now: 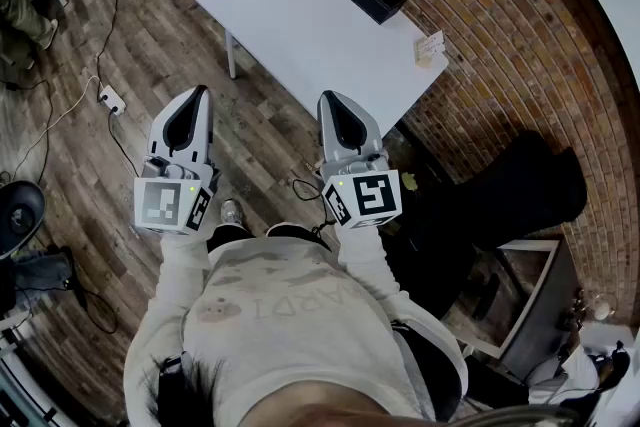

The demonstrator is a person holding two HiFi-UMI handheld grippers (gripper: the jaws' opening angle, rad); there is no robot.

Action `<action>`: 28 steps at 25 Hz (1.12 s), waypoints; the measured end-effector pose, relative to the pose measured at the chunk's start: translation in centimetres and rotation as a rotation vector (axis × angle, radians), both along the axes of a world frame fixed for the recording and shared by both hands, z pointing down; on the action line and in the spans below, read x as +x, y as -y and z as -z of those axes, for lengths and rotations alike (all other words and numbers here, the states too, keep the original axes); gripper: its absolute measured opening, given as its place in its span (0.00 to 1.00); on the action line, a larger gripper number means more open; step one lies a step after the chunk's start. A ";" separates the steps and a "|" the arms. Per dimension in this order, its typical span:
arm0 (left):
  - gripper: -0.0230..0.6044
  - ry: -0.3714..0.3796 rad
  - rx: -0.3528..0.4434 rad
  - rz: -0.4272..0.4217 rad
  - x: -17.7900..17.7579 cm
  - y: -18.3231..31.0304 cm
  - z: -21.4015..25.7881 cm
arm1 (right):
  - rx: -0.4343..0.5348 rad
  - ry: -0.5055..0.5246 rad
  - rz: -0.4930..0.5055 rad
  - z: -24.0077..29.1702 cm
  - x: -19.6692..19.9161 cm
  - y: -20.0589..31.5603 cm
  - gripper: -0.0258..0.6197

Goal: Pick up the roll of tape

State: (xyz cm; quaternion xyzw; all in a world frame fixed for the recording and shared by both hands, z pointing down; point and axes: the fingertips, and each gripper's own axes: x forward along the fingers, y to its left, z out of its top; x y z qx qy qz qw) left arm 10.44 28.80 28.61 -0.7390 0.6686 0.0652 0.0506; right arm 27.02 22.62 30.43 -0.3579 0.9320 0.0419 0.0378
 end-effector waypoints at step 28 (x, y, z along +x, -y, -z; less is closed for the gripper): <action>0.05 -0.021 0.018 -0.052 -8.6 3.9 -1.0 | 0.018 0.035 -0.076 0.0 -7.6 3.2 0.06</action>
